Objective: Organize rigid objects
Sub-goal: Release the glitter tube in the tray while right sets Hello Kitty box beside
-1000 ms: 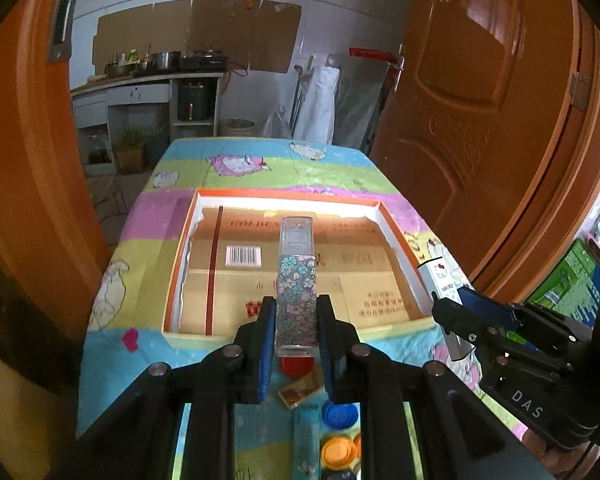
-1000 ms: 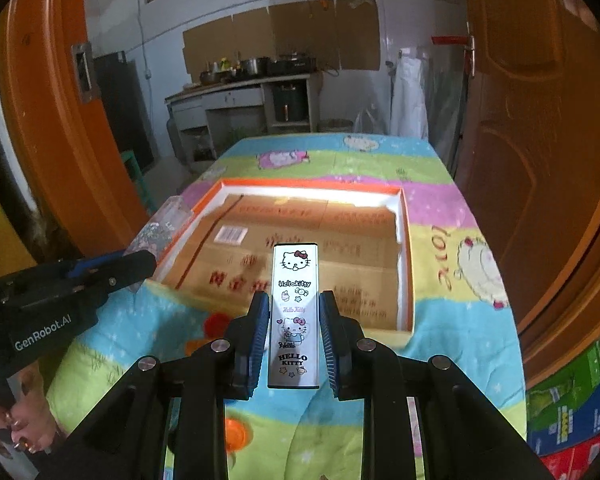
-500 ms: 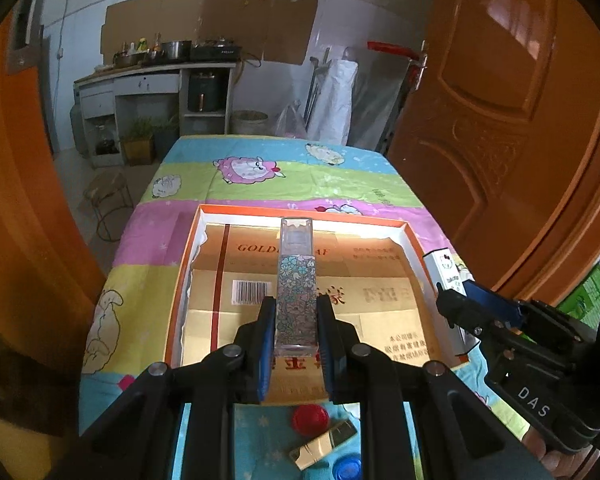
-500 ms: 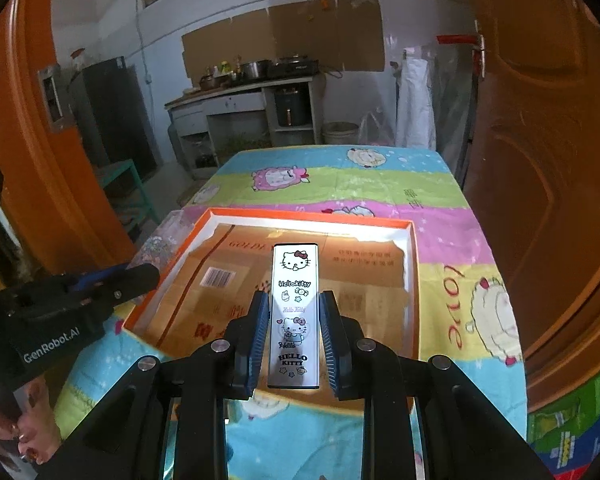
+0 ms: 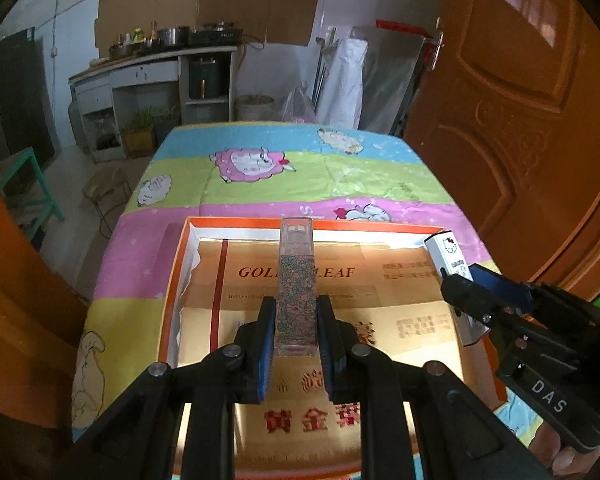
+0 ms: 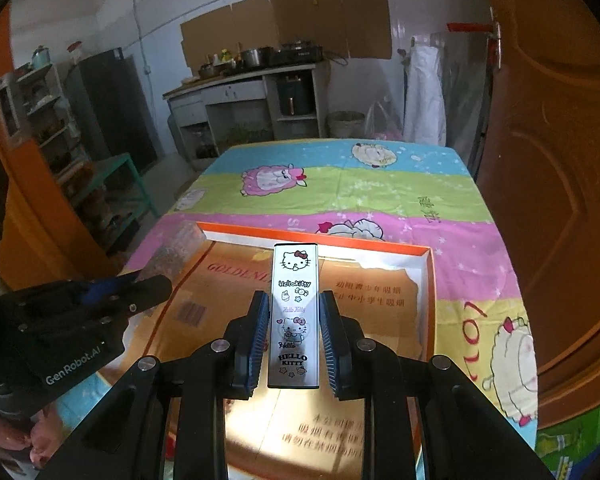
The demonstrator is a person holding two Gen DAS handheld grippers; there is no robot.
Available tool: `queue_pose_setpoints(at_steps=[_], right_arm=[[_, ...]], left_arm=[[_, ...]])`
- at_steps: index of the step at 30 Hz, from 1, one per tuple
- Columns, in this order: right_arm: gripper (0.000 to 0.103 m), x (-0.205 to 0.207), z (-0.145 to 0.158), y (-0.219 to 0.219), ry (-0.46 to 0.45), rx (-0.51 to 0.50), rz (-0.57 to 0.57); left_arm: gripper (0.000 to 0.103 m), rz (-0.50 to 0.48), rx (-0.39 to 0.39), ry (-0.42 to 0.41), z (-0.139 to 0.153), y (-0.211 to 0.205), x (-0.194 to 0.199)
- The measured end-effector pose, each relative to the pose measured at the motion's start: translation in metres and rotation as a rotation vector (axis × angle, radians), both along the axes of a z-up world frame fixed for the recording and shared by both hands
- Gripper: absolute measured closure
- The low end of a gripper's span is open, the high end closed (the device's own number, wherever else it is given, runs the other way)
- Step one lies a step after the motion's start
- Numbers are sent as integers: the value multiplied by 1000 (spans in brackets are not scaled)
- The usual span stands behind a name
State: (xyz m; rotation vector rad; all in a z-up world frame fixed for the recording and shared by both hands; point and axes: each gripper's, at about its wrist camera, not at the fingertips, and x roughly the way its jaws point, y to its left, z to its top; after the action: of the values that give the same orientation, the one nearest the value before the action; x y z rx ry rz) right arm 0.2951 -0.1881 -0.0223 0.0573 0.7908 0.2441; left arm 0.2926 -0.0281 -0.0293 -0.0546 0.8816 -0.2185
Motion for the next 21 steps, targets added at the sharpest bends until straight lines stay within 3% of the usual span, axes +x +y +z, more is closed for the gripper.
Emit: queue_pose_setpoints(at_steps=[9,21], right_arm=[[77,35,-27,2,79,-13,10],[77,58,-53,6,155,-21,8]], left_arm=[[83,3,36,77,-28,-3,30],[83,-5,44,113,-50,-6,40]])
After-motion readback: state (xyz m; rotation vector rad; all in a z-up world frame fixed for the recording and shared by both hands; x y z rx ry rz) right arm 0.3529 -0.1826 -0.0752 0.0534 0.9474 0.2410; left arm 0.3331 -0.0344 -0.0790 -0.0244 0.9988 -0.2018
